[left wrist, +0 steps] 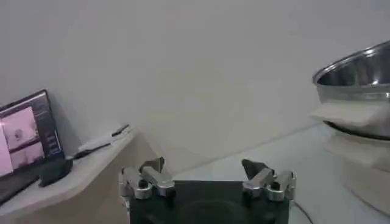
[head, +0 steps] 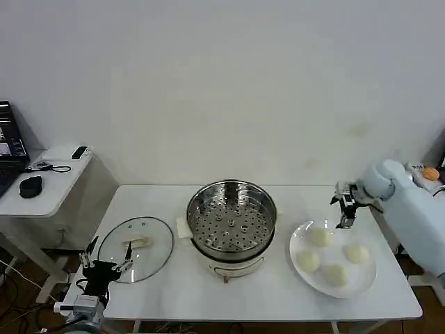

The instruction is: Take steamed baozi put them in steamer then cover it.

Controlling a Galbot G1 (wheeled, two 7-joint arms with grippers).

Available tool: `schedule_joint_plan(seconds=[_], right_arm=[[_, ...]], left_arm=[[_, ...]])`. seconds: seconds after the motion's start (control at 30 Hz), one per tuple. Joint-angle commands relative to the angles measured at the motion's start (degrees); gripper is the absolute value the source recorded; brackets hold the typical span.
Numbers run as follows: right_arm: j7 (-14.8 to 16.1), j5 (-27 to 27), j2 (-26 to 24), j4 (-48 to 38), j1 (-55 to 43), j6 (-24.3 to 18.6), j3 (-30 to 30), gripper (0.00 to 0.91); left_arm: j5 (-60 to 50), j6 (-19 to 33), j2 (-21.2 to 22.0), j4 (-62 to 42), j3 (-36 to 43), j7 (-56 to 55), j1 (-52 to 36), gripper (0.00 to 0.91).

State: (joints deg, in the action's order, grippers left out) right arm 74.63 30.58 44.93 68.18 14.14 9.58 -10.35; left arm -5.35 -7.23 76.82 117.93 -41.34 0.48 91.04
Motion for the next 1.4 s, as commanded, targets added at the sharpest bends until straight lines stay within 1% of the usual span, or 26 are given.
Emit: schedule_joint_plan(seconds=[0.03, 0.17, 0.3, 0.43, 0.53, 0.57, 0.7, 0.83, 1.33, 1.37, 1.4], right_arm=[[2.6, 0.9, 0.8, -1.5, -0.6, 0.1, -4.2, 0.907], [2.0, 1.0, 1.9, -2.6, 1.1, 0.3, -2.4, 0.907], [1.1, 0.6, 2.5, -3.8, 2.0, -0.8, -2.4, 0.907], [0.6, 0.8, 2.9, -4.4, 2.6, -1.0, -2.2, 0.907], [-0.3, 1.2, 3.6, -5.0, 3.5, -1.4, -1.4, 0.907], [-1.0, 1.7, 3.9, -5.3, 3.9, -1.6, -0.8, 0.907], [-2.5, 2.6, 4.7, -6.5, 4.7, -2.0, 0.4, 0.907], [-3.4, 2.8, 5.3, -7.2, 4.9, -2.0, 0.9, 0.907], [-5.1, 3.0, 6.4, -8.9, 4.7, -1.5, 1.4, 0.907], [-5.1, 2.8, 6.4, -9.0, 4.7, -1.0, 1.4, 0.867], [-5.3, 2.4, 6.6, -9.3, 4.7, -0.6, 1.4, 0.766]], left_arm=[[0.1, -0.3, 0.1, 0.1, -0.2, 0.0, 0.1, 0.907], [0.1, -0.3, 0.0, 0.1, -0.4, 0.0, 0.3, 0.907], [0.2, -0.7, 0.0, 0.1, -0.5, 0.0, 0.2, 0.907], [0.1, -0.7, 0.2, 0.0, -0.5, 0.0, 0.3, 0.907], [0.1, -0.6, 0.4, -0.2, -0.4, -0.1, 0.4, 0.907], [0.1, -0.6, 0.5, -0.3, -0.3, -0.2, 0.5, 0.907], [0.0, -0.5, 0.6, -0.5, -0.1, -0.2, 0.7, 0.907], [0.0, -0.5, 0.5, -0.7, -0.2, -0.3, 0.6, 0.907], [0.0, -0.4, 0.8, -1.6, 0.0, -0.5, 0.5, 0.907], [0.0, -0.4, 0.8, -1.6, 0.0, -0.5, 0.5, 0.907], [0.0, -0.4, 0.9, -1.6, 0.0, -0.5, 0.5, 0.907]])
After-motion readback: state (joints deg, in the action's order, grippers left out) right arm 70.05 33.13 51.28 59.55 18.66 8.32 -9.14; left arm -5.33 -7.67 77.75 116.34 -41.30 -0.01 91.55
